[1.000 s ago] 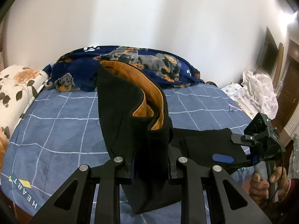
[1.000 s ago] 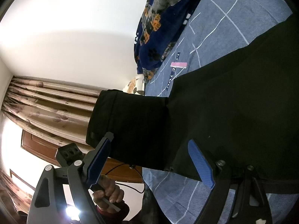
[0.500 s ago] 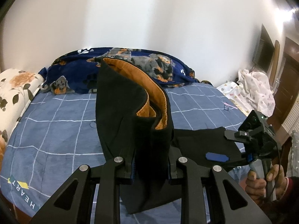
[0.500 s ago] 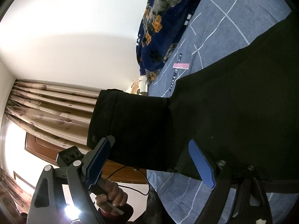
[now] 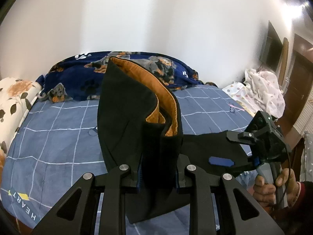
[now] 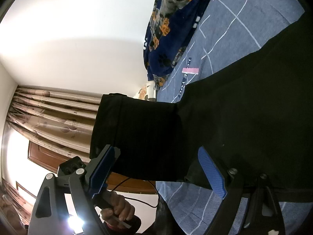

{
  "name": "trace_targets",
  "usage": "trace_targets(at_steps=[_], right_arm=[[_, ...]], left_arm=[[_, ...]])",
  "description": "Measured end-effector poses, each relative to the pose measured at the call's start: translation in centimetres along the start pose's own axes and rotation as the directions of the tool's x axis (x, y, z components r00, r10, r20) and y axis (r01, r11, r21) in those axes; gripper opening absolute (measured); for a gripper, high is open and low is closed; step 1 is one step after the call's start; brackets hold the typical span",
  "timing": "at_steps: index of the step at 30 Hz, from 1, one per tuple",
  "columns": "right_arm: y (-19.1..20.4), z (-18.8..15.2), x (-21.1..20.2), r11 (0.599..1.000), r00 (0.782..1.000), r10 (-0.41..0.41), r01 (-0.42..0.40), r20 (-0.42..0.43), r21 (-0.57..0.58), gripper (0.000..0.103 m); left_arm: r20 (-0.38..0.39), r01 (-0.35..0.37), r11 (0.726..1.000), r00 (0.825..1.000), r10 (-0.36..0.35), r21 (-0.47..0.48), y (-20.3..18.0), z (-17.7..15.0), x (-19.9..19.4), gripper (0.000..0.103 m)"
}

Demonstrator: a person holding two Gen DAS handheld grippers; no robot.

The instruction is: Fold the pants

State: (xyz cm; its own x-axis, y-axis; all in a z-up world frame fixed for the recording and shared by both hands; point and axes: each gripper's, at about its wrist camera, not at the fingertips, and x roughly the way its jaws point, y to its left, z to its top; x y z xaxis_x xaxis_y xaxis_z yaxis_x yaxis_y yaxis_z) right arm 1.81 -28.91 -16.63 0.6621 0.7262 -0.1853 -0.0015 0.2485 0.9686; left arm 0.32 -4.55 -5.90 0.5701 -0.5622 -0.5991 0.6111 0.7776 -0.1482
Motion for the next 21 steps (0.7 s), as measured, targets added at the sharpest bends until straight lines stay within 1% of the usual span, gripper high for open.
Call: trace_targets(at_steps=[14, 21], right_arm=[[0.1, 0.3, -0.2, 1.0, 1.0, 0.018, -0.018, 0.018, 0.003, 0.088], [-0.1, 0.3, -0.4, 0.999, 0.999, 0.033, -0.034, 0.021, 0.022, 0.088]], left_arm=[[-0.01, 0.012, 1.0, 1.0, -0.011, 0.023, -0.9, 0.0, 0.3, 0.024], [-0.012, 0.016, 0.999, 1.0, -0.016, 0.032, -1.3, -0.1, 0.5, 0.024]])
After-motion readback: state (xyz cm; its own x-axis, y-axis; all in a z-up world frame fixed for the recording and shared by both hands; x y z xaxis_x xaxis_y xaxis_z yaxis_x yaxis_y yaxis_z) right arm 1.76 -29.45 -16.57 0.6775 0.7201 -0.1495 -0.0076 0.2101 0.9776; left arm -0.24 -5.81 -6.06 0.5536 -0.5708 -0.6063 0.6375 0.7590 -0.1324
